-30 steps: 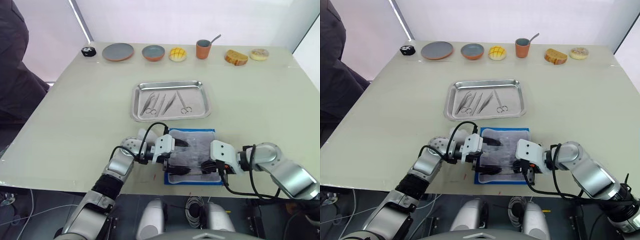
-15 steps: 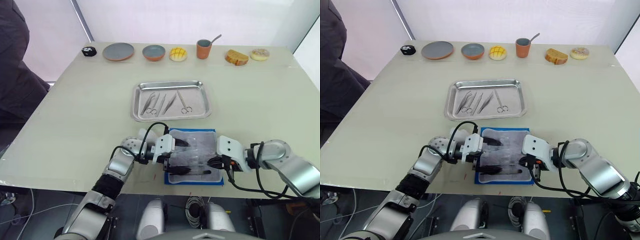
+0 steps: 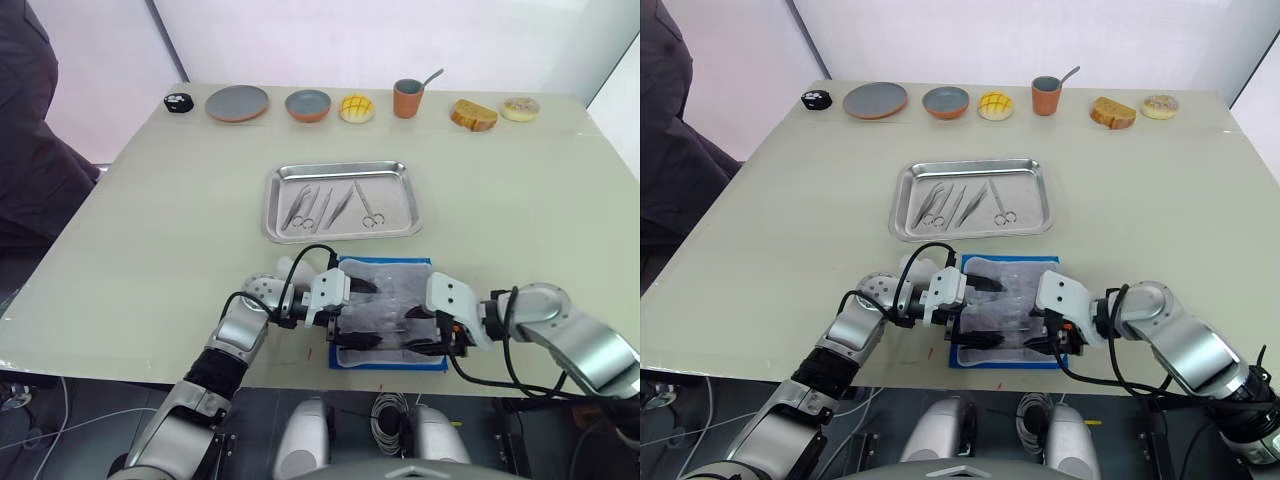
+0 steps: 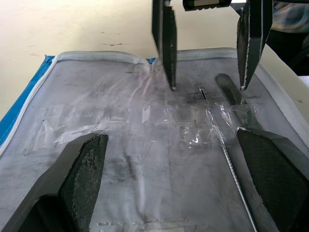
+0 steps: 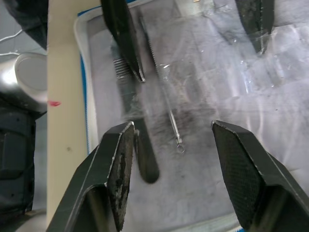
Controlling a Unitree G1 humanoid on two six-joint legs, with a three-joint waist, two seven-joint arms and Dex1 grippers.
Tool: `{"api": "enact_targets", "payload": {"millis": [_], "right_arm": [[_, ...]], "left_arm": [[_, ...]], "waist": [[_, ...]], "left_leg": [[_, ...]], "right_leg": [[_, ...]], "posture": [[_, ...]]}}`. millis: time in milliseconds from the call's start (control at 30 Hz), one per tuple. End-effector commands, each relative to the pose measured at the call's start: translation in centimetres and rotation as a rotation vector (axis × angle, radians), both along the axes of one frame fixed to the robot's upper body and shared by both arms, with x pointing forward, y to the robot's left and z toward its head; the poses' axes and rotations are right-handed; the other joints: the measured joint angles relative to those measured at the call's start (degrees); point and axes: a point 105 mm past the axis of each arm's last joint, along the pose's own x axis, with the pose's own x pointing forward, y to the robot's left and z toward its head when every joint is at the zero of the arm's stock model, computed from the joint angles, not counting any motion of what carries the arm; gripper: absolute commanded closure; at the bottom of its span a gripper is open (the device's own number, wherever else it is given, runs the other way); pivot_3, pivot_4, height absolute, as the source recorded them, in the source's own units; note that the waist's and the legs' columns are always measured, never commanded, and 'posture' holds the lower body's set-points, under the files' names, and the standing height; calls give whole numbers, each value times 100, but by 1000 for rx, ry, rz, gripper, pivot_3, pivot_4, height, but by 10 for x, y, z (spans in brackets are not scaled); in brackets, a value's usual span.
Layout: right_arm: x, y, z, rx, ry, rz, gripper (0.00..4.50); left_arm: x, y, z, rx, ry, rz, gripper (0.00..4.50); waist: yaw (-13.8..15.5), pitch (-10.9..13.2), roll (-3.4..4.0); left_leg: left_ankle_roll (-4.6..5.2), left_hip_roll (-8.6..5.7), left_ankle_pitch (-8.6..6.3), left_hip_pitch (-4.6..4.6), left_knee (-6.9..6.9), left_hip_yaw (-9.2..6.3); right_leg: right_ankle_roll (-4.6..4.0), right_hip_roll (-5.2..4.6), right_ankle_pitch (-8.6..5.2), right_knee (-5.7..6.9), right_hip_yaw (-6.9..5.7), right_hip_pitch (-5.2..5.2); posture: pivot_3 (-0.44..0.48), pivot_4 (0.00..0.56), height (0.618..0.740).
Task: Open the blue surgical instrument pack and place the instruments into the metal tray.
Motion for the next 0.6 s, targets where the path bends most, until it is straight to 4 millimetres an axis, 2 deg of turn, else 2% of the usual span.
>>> {"api": "enact_targets", "payload": {"millis": [33,467,600], "right_arm": [[6,3,7,8,-57,12,1832],[9,7,-1,-3,-81,25,1832],[9,5,-10,-40,-77,28,1832]], "left_arm": [[-7,-2,-20,55,59,2,0],[-4,-2,-20,58,62,5,0],[-4,-2,-20,56,61,5,0]], "waist": [[0,0,0],[3,0,0],[4,-1,1]], "left_leg": [[0,0,0,0,0,0],[0,0,0,1,0,0],[0,0,0,1,0,0]], "right_leg": [[0,0,0,0,0,0],[0,0,0,0,0,0],[0,0,0,1,0,0]], "posture": [[0,150,740],[0,150,740],[0,150,740]]}}
